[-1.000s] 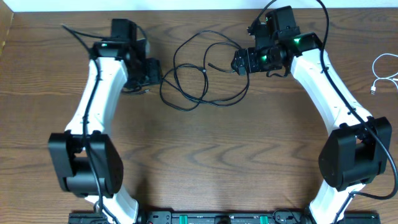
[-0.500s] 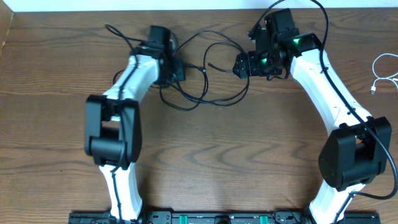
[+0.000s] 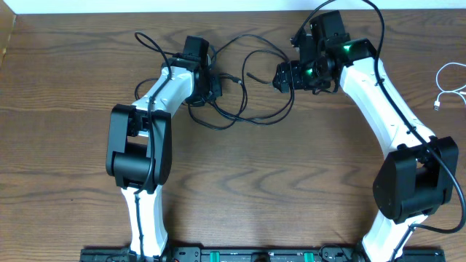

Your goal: Untangle cables

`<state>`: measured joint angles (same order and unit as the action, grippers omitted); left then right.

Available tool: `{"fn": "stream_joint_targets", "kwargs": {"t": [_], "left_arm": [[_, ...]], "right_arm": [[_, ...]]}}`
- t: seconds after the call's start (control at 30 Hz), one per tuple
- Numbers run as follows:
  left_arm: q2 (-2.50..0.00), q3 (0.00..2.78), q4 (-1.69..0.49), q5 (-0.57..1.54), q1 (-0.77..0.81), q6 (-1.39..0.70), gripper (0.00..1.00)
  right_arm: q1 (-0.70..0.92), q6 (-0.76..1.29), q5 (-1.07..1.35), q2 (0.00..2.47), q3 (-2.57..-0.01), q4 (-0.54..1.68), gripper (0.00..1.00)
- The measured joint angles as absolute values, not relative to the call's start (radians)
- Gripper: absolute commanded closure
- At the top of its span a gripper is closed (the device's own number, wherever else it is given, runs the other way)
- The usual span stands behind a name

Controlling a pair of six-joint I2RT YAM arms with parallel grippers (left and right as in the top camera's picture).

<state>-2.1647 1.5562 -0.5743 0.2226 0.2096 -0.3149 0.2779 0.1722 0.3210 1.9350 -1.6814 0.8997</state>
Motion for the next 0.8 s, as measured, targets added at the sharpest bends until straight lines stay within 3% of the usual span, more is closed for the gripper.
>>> {"fn": "stream_joint_targets", "kwargs": {"t": [0.2,0.43,0.8], "left_arm": [[-2.071,1.556,-0.629,0.223,0.210,-0.315,0.92],[-1.719,1.562,-0.669,0.239,0.210,-0.330,0.92],[-1.475,1.572,-0.584,0.311,0.210,-0.392,0.93]], "right_arm": [[0.278,0.172,0.321,1.935,-1.681,0.892,0.14],[0.278,0.167,0.328,1.935,-1.680,0.875,0.15],[0.260,0.057,0.535,1.842,-1.679,0.793,0.10]]}}
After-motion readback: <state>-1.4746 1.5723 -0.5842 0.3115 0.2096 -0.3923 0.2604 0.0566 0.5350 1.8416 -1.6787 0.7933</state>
